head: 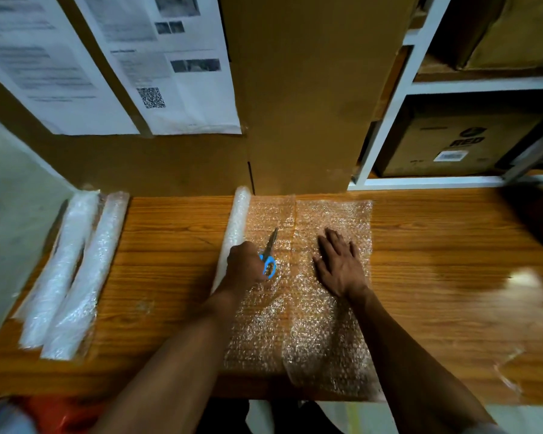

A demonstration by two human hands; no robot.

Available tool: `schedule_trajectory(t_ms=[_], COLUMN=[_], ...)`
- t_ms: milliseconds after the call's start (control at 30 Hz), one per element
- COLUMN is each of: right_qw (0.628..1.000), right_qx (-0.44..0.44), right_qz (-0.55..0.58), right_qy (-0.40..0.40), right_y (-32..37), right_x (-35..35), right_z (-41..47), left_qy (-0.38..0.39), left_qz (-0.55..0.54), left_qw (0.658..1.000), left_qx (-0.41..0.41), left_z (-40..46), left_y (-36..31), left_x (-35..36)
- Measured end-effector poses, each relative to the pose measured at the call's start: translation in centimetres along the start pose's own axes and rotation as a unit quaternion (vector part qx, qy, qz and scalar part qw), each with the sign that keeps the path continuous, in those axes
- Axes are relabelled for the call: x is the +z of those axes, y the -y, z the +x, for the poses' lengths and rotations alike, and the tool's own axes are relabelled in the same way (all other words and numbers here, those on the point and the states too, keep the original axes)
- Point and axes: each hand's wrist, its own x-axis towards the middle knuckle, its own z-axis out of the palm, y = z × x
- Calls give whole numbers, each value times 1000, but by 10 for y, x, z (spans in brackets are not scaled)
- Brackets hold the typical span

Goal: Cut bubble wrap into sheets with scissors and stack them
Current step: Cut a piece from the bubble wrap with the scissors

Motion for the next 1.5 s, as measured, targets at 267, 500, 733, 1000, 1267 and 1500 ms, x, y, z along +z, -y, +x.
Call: schedule_trajectory(t_ms=[267, 500, 733, 1000, 1267, 1500], right_qw=[1000, 999, 998, 981, 985, 987], right_qx=[19, 30, 50, 185, 124, 123], right_qz=[-17, -21, 17, 31, 27, 35], right_qy=[1, -1, -20, -57, -117, -93], right_y=[-11, -1, 5, 4, -11, -22], right_x=[15, 18, 15, -5, -13, -14], right_z=[-33, -50, -65, -91, -126, -126], left_qy=[-60, -80, -89, -1, -27, -35], left_qz=[86, 151, 170, 71, 141, 102], left_qw=[994, 985, 979, 971, 957, 966], left_qx=[-25, -5, 65, 227, 250, 235], left_z=[-13, -16, -27, -35, -54, -53], left_y=[-2, -8, -13, -30, -23, -34], left_x=[7, 5, 11, 52, 77, 79])
